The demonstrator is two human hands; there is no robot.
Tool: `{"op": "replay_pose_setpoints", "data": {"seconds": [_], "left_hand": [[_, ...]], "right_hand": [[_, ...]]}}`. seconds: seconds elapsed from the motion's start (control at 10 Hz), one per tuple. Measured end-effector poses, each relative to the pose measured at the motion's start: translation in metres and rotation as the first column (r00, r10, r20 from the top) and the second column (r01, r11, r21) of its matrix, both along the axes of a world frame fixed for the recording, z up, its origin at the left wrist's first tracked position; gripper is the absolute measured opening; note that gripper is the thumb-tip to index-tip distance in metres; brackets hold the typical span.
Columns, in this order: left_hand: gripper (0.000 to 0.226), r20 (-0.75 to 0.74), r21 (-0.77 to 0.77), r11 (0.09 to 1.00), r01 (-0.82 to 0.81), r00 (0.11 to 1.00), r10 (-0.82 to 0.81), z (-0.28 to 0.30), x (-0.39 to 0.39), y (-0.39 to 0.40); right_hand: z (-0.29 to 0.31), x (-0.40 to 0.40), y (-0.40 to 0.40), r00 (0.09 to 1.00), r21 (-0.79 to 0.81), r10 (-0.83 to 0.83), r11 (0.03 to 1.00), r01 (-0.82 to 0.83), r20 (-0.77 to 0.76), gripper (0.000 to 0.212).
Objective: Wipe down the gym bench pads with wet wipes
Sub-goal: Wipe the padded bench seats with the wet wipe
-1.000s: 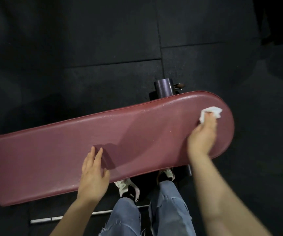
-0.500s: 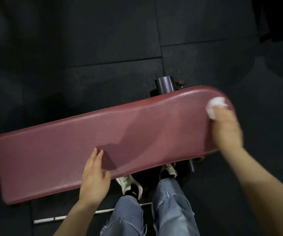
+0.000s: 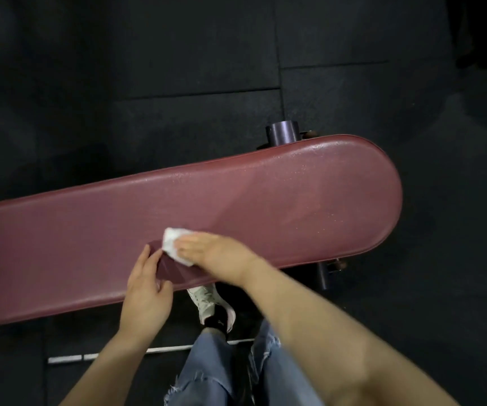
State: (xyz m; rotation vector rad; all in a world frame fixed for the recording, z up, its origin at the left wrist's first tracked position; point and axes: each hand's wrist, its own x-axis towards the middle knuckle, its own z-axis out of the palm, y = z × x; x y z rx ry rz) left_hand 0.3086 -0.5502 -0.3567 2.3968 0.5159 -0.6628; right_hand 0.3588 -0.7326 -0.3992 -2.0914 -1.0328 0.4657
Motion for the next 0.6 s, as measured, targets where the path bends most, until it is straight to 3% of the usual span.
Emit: {"op": "replay_pose_setpoints", "data": {"seconds": [0.1,0.2,0.3,0.4,0.5,0.6], "left_hand": [[0.066,0.001,0.011,1.0,0.002,1.0,-0.002,-0.001,-0.011,-0.011],[0.067,0.043,0.008,1.0,0.007,0.999,-0.008,-0.004,-0.015,-0.032],[0.066,0.083,0.004,1.0,-0.018,0.996,0.017,-0.007,-0.022,-0.055],[0.065,0.109,-0.036,0.996,-0.081,0.99,0.084,-0.008,-0.027,-0.068],[0.065,0.109,-0.086,0.981,-0.175,0.977,0.184,-0.008,-0.033,-0.068],[0.066,0.095,-0.095,0.977,-0.193,0.975,0.201,-0.006,-0.04,-0.065]], "right_hand": [[-0.005,0.03,-0.112,0.694,-0.072,-0.675,0.728,0.682,-0.25,0.031],[-0.01,0.048,-0.144,0.187,0.668,-0.894,-0.152,0.728,-0.408,0.036],[0.005,0.014,-0.159,-0.2,0.656,-0.925,-0.371,0.657,-0.323,0.053],[-0.007,-0.012,-0.206,-0.335,0.1,-0.942,-0.334,0.937,-0.009,0.053],[-0.004,-0.006,-0.194,-0.561,-0.087,-0.816,-0.554,0.828,-0.142,0.042],[-0.001,0.004,-0.149,-0.385,-0.127,-0.918,-0.373,0.919,-0.089,0.033]]}}
